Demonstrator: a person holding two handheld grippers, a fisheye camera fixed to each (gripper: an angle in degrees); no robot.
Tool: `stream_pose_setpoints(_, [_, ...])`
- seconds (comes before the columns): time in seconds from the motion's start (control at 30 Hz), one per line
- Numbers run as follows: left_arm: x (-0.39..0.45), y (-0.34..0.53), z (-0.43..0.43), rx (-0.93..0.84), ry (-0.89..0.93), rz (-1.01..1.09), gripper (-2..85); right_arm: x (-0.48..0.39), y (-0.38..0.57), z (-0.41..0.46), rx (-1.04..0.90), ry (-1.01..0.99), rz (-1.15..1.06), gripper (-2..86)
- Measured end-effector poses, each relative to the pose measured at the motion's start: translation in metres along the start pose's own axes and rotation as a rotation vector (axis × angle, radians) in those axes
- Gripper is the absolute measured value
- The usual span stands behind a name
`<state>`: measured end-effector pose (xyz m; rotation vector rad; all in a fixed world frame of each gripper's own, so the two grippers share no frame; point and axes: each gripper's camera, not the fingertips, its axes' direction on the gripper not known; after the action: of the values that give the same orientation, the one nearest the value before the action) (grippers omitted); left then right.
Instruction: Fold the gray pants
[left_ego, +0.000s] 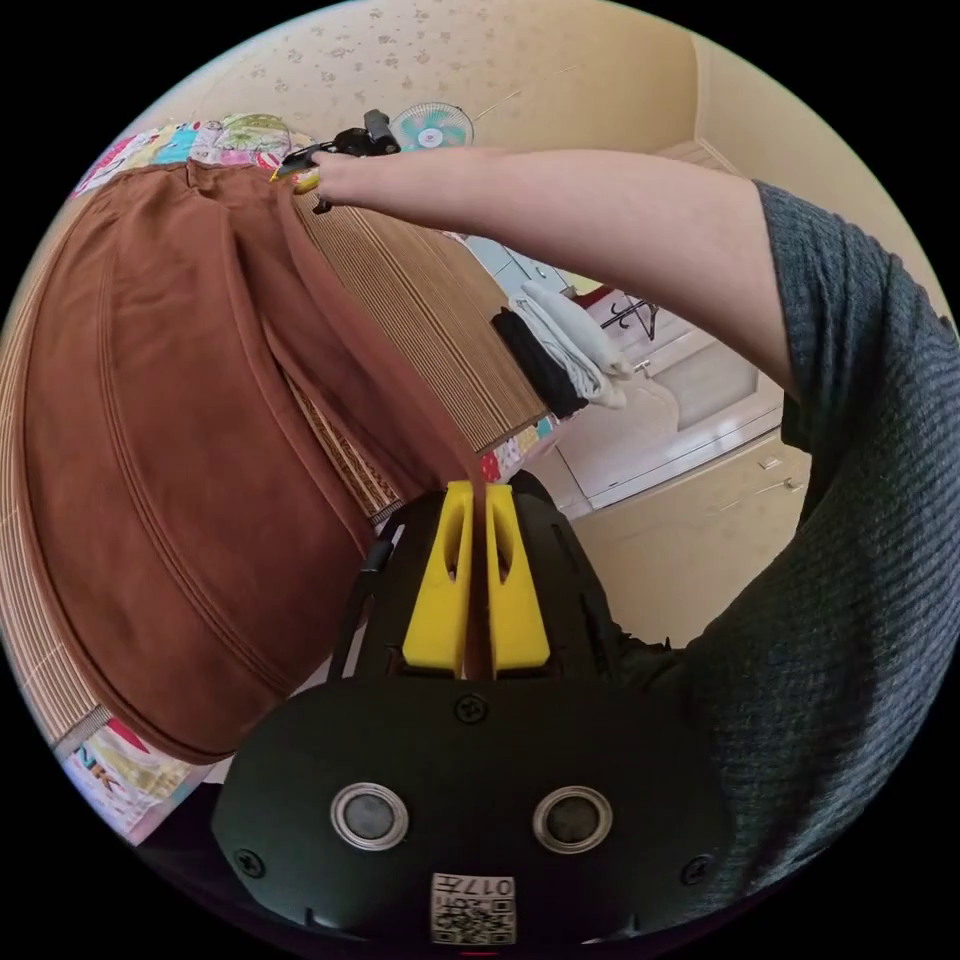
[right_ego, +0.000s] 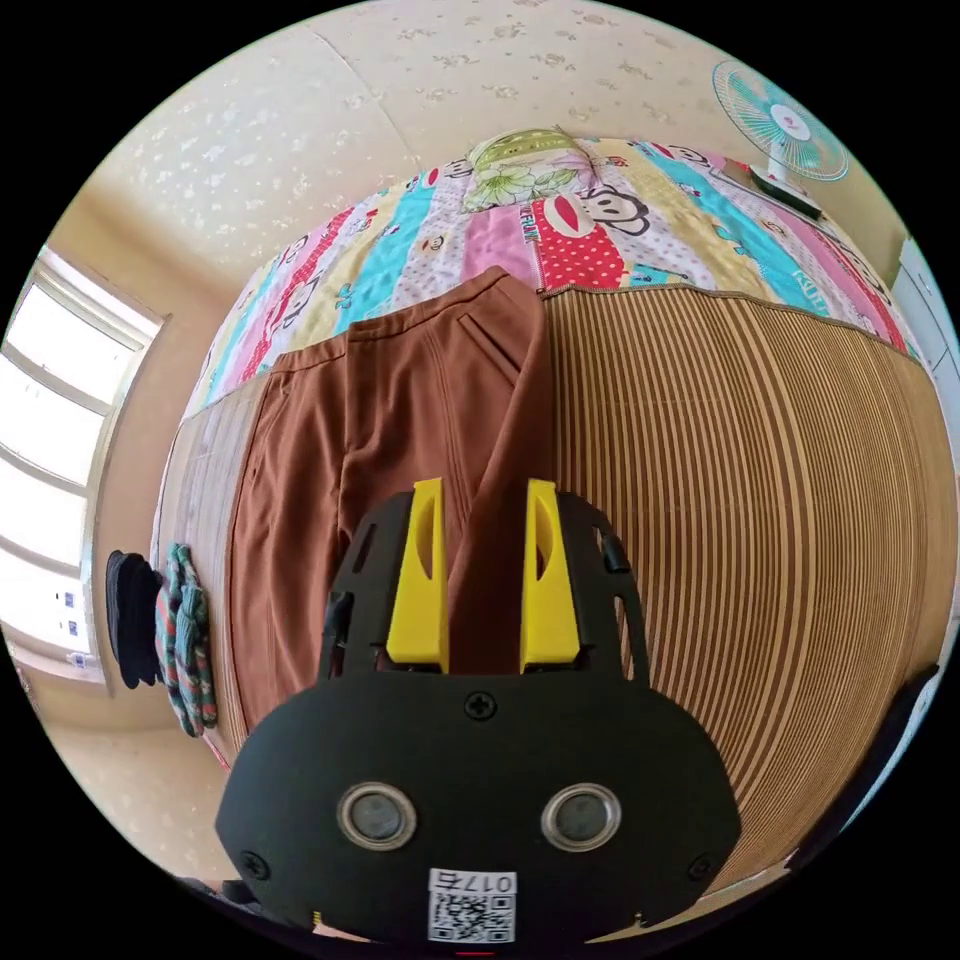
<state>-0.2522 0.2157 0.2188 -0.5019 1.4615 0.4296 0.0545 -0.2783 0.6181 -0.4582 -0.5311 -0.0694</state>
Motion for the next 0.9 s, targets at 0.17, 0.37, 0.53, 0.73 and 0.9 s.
stream_pose_setpoints(0.17, [-0.027,0.050,-0.047,0.116,0.097,-0.093,-0.8,-0.099,0.033,-0.060,0.337,-0.078,-0.239,3.0])
stream_pose_setpoints(0.37, [-0.047,0.126,-0.126,0.303,0.001,-0.303,-0.8,-0.210,0.036,-0.053,0.324,-0.418,-0.376,2.8])
stream_pose_setpoints(0.53, [-0.082,0.152,-0.140,0.234,-0.134,-0.541,0.0,-0.211,0.040,0.006,0.043,-0.656,-0.334,3.9])
stream_pose_setpoints(0.73, [-0.094,0.141,-0.139,0.128,-0.168,-0.522,2.4,-0.125,0.175,-0.063,-0.033,-0.672,-0.510,6.5])
stream_pose_setpoints(0.9, [-0.101,0.123,-0.149,0.075,-0.172,-0.477,7.0,-0.036,0.335,-0.085,-0.196,-0.504,-0.435,7.9])
